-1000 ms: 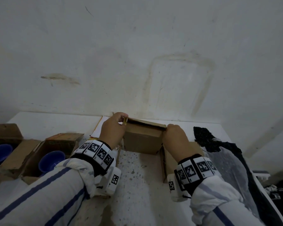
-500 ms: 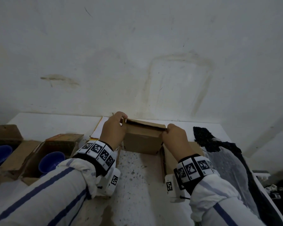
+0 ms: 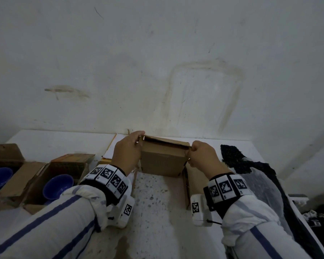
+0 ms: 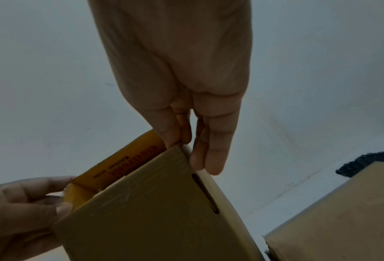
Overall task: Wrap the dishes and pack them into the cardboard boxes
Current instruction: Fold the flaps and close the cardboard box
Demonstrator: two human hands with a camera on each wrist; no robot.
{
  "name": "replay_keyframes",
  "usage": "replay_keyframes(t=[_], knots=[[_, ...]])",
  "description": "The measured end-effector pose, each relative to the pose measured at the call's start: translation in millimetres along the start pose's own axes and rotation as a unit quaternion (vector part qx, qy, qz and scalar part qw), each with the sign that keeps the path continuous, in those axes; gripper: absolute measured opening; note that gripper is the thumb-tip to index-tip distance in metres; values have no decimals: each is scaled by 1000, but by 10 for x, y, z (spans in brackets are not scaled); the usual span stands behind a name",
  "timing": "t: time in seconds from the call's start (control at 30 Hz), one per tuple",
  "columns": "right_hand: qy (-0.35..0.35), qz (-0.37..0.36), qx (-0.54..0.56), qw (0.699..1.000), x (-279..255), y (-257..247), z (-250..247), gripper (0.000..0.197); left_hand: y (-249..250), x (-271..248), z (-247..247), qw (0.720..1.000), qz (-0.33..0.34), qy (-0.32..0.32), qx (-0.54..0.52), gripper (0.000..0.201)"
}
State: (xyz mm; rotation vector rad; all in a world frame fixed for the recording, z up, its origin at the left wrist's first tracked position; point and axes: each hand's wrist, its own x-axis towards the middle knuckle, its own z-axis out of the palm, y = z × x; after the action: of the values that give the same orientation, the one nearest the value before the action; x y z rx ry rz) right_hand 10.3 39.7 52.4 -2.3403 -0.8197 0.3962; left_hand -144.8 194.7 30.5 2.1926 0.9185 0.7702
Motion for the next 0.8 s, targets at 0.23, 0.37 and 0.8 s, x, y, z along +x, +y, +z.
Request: replay_keyframes(t=[0.23, 0.37, 0.8], knots=[[-6, -11, -13, 1000, -2, -22, -13, 31, -34, -111, -45, 1000, 10, -28, 4, 38], [-13, -12, 19, 1000, -30, -5, -56, 30, 2, -55, -31, 1000, 6, -25, 14, 38], [-35, 133, 287, 948, -28, 32, -26, 37, -113, 23, 88, 986, -85, -13, -145, 11]])
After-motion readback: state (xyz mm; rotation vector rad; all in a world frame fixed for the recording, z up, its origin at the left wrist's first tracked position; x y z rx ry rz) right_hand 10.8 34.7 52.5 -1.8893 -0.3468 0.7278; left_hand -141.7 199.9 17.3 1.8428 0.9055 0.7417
